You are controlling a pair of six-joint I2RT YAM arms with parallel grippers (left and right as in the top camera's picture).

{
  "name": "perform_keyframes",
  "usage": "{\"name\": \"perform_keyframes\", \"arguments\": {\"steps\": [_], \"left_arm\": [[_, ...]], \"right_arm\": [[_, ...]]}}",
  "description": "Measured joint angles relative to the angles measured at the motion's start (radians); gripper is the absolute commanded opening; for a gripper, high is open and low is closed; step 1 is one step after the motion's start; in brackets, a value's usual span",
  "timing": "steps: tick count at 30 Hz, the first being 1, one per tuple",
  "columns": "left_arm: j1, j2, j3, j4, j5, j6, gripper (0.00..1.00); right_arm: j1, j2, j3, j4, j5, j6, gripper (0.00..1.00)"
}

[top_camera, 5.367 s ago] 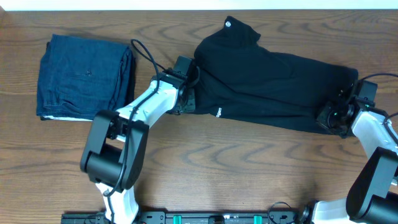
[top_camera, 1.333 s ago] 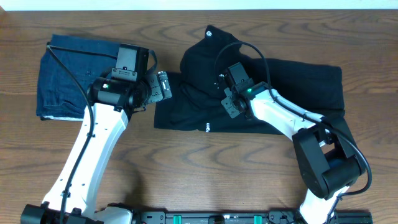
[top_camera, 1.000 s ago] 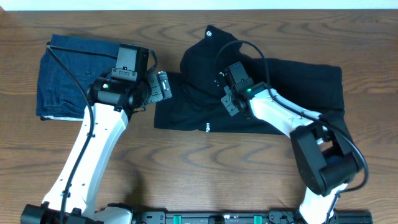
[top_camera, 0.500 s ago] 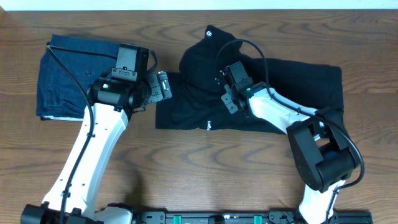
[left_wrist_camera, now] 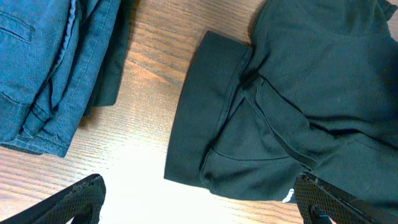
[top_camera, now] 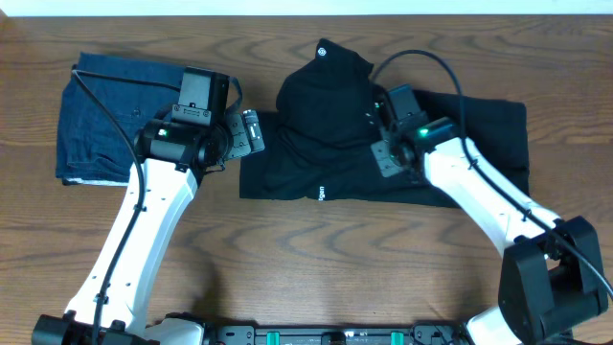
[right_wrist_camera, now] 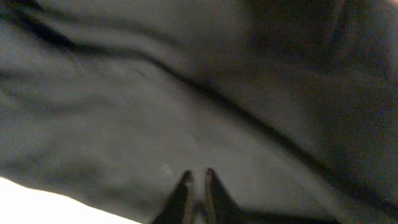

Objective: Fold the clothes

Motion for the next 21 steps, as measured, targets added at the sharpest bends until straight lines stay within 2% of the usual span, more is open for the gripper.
{"name": "perform_keyframes", "arguments": {"steps": [4, 14, 21], "left_arm": [[0.0, 0.0, 0.0, 0.0, 0.0, 0.0, 0.98], [0.0, 0.0, 0.0, 0.0, 0.0, 0.0, 0.98], [0.0, 0.0, 0.0, 0.0, 0.0, 0.0, 0.98]], "right_arm": [[-0.064, 0.026, -0.008, -0.054, 0.0, 0.026, 0.01], [-0.187, 0.132, -0.025, -0.044, -0.047, 0.064, 0.01], [-0.216, 0.15, -0.026, -0.026, -0.044, 0.068, 0.03]]}}
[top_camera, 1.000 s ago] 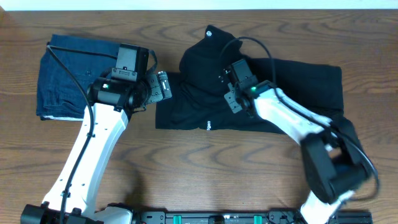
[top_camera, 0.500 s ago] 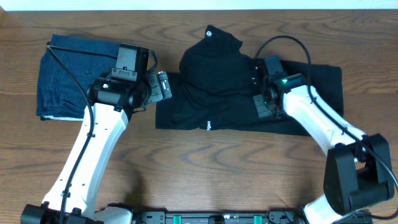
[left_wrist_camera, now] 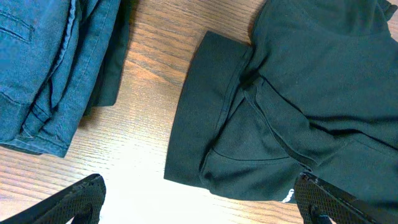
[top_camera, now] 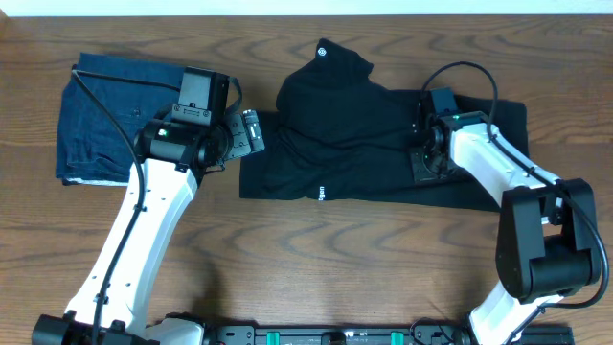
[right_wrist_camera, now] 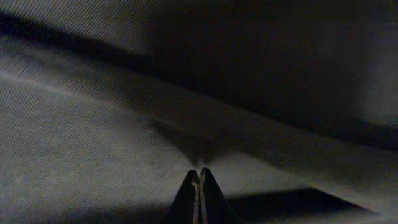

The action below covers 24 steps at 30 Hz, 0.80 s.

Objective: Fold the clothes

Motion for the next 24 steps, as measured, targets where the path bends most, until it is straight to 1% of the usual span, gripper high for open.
{"name": "perform_keyframes", "arguments": {"steps": [2, 6, 11, 13, 16, 23, 24], "left_arm": [[0.0, 0.0, 0.0, 0.0, 0.0, 0.0, 0.98], [0.0, 0.0, 0.0, 0.0, 0.0, 0.0, 0.98], [0.0, 0.0, 0.0, 0.0, 0.0, 0.0, 0.98], [0.0, 0.0, 0.0, 0.0, 0.0, 0.0, 0.98], [0.0, 0.0, 0.0, 0.0, 0.0, 0.0, 0.98], [0.0, 0.0, 0.0, 0.0, 0.0, 0.0, 0.98], [0.0, 0.0, 0.0, 0.0, 0.0, 0.0, 0.98]], "right_arm": [[-0.009, 0.0, 0.0, 0.012, 0.004, 0.002, 0.04], [-0.031, 0.004, 0.0, 0.035, 0.015, 0.007, 0.09], [-0.051, 0.01, -0.009, 0.077, 0.02, 0.008, 0.13], [-0.055, 0.013, -0.015, 0.093, 0.023, 0.01, 0.13], [-0.06, 0.019, -0.018, 0.125, 0.034, 0.011, 0.19], [-0.082, 0.021, -0.019, 0.196, 0.05, 0.014, 0.22], [-0.086, 0.021, -0.019, 0.204, 0.052, 0.014, 0.21]]}}
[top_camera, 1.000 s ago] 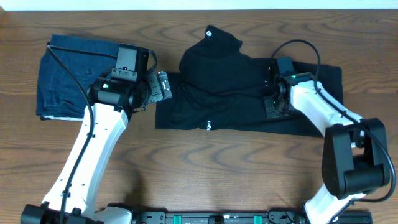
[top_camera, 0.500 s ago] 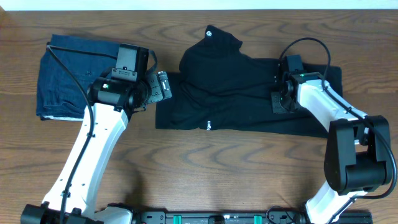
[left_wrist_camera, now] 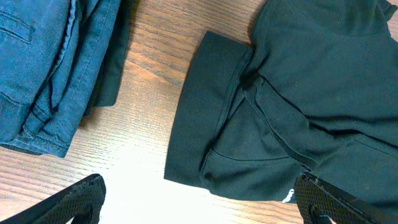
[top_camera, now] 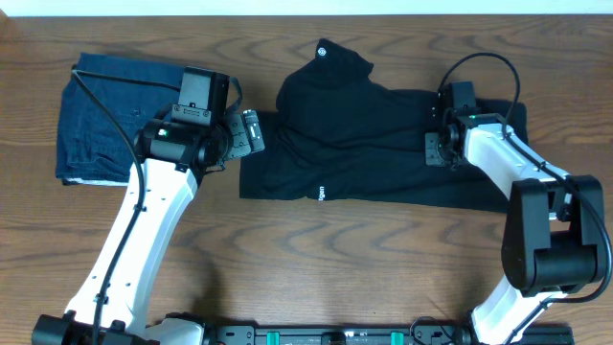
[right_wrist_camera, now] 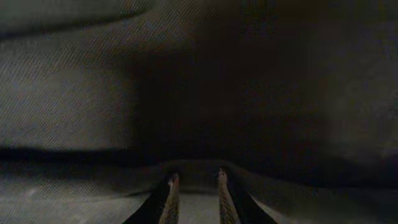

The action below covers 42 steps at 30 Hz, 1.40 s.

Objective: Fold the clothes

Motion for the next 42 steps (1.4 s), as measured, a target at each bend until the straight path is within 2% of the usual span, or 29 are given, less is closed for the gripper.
{"name": "perform_keyframes", "arguments": {"steps": [3, 11, 13, 16, 21, 24, 26, 27, 34, 42], "left_arm": [[0.0, 0.0, 0.0, 0.0, 0.0, 0.0, 0.98], [0.0, 0.0, 0.0, 0.0, 0.0, 0.0, 0.98], [0.0, 0.0, 0.0, 0.0, 0.0, 0.0, 0.98], [0.0, 0.0, 0.0, 0.0, 0.0, 0.0, 0.98], [0.0, 0.0, 0.0, 0.0, 0.0, 0.0, 0.98], [0.0, 0.0, 0.0, 0.0, 0.0, 0.0, 0.98], [0.0, 0.0, 0.0, 0.0, 0.0, 0.0, 0.98], [0.0, 0.0, 0.0, 0.0, 0.0, 0.0, 0.98], [0.0, 0.0, 0.0, 0.0, 0.0, 0.0, 0.98], [0.0, 0.0, 0.0, 0.0, 0.0, 0.0, 0.98]], "right_arm": [[-0.012, 0.0, 0.0, 0.029, 0.001, 0.002, 0.25], [-0.035, 0.001, 0.0, 0.088, 0.005, 0.002, 0.25], [-0.046, 0.001, 0.001, 0.071, 0.004, 0.01, 0.25], [-0.063, -0.013, 0.009, 0.01, -0.012, 0.024, 0.31], [-0.108, -0.126, 0.019, -0.102, -0.023, 0.055, 0.36], [-0.155, -0.202, 0.033, -0.201, -0.023, 0.102, 0.29], [-0.196, -0.227, 0.037, -0.253, -0.022, 0.127, 0.15], [-0.22, -0.23, 0.037, -0.269, -0.021, 0.141, 0.01], [-0.361, -0.18, 0.002, -0.274, -0.021, 0.197, 0.01], [-0.455, -0.103, -0.114, -0.139, -0.03, 0.216, 0.01]]}}
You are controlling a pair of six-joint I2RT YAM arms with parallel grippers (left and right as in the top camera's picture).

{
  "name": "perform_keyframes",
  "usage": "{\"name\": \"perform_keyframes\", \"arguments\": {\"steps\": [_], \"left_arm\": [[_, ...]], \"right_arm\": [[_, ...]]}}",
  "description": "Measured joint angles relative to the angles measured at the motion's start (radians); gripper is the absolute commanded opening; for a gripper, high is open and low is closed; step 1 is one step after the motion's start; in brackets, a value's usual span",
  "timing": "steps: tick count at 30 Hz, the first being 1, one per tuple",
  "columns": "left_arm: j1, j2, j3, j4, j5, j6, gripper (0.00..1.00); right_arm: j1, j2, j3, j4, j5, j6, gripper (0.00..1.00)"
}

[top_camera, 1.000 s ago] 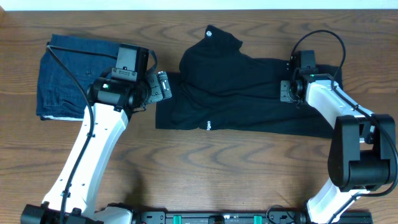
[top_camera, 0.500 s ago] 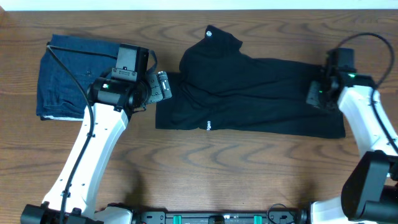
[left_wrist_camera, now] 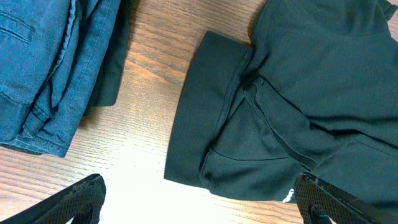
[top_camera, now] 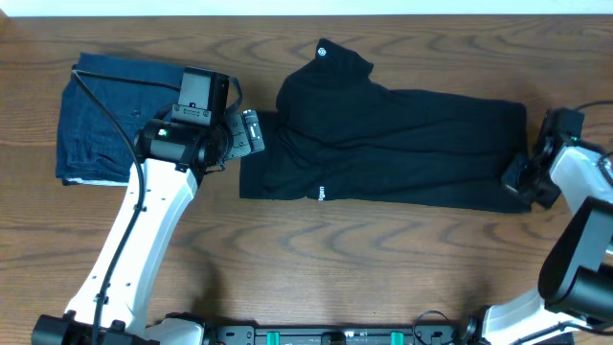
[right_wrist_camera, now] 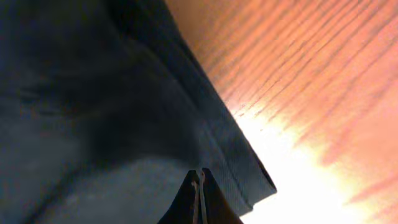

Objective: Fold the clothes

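Observation:
A black garment (top_camera: 383,144) lies spread across the middle of the wooden table, with a bunched hump at its upper left. My left gripper (top_camera: 251,132) hovers open just off the garment's left end, and its wide-apart fingers (left_wrist_camera: 81,198) frame the folded cuff of the garment (left_wrist_camera: 211,118). My right gripper (top_camera: 522,177) sits at the garment's right edge. In the right wrist view that gripper (right_wrist_camera: 199,177) has its tips pressed together on the cloth, just inside the stitched hem (right_wrist_camera: 236,155).
Blue jeans (top_camera: 96,115) lie folded at the far left, close to my left arm; they also appear in the left wrist view as jeans (left_wrist_camera: 43,68). Bare wooden table (top_camera: 316,259) runs along the front. Bare wood (right_wrist_camera: 298,74) lies beyond the garment's right hem.
My right gripper has moved from the garment's right-centre to its right edge, and it went from slightly open to shut. The garment's right half looks flatter. The left arm has not moved.
First my right gripper was over the garment's middle, nearly shut. Then it was further right, pinched shut on a pucker of cloth. Then it was slightly open near the right third, and now it is shut at the right hem. My left gripper stayed open throughout.

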Motion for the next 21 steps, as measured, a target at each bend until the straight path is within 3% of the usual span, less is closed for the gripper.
{"name": "perform_keyframes", "arguments": {"steps": [10, 17, 21], "left_arm": [[0.0, 0.0, 0.0, 0.0, 0.0, 0.0, 0.98], [0.0, 0.0, 0.0, 0.0, 0.0, 0.0, 0.98], [0.0, 0.0, 0.0, 0.006, 0.0, 0.0, 0.98]], "right_arm": [[-0.048, 0.016, -0.02, 0.025, 0.027, 0.023, 0.02], [-0.076, 0.03, 0.04, -0.029, -0.037, 0.051, 0.22], [-0.074, 0.04, 0.18, -0.116, -0.14, 0.034, 0.27]]}}
